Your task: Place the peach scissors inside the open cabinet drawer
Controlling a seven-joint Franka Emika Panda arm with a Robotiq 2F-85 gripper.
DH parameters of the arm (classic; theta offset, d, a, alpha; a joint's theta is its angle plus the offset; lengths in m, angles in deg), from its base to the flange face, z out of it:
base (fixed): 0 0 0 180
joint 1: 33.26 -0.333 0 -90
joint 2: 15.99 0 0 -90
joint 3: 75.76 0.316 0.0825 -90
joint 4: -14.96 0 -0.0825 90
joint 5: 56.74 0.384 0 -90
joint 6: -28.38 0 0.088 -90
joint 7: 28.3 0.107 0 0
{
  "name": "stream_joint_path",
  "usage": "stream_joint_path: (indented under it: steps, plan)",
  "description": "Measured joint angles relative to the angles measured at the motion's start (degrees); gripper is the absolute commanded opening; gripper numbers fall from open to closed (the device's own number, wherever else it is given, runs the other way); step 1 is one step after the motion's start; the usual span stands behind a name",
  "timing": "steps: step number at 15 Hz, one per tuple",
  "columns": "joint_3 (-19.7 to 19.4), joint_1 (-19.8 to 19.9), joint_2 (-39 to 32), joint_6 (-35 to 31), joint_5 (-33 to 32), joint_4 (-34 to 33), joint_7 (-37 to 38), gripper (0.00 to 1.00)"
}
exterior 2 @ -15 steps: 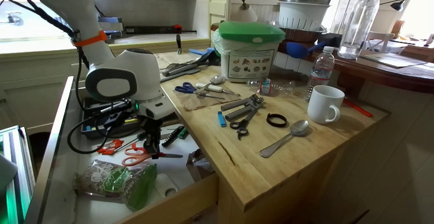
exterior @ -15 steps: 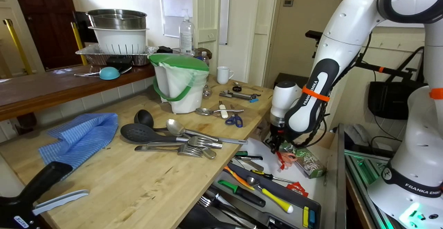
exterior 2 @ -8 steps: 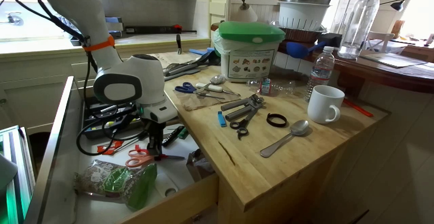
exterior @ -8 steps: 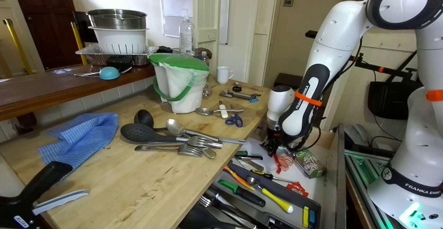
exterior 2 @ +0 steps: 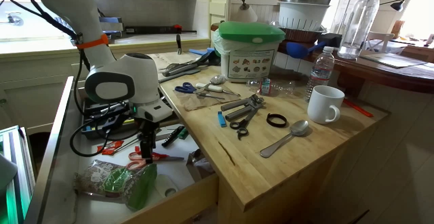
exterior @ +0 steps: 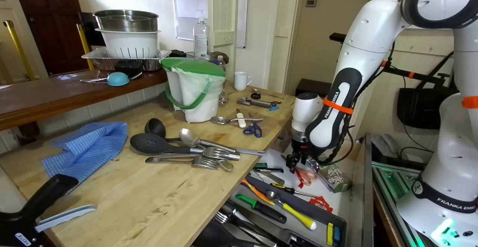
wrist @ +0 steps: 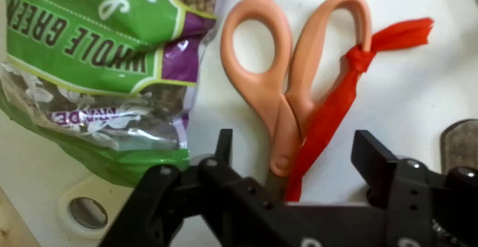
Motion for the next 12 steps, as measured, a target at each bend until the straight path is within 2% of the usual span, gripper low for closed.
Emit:
stream_joint_path:
  steps: [4,6,7,10,12]
  plan:
    - [-1.2,-0.8,7.9,-1.1,-3.4,7.7,-6.5,1.0]
    - [-1.8,-0.6,11.4,-0.7,-5.8,9.0,-9.9,0.99]
    - [-1.1,0.2,13.1,1.1,-5.8,8.6,-12.3,1.0]
    - [2.9,3.6,20.5,12.6,-3.0,7.4,-23.6,1.0]
    - [3.1,4.1,23.0,13.8,-2.8,7.8,-24.3,1.0]
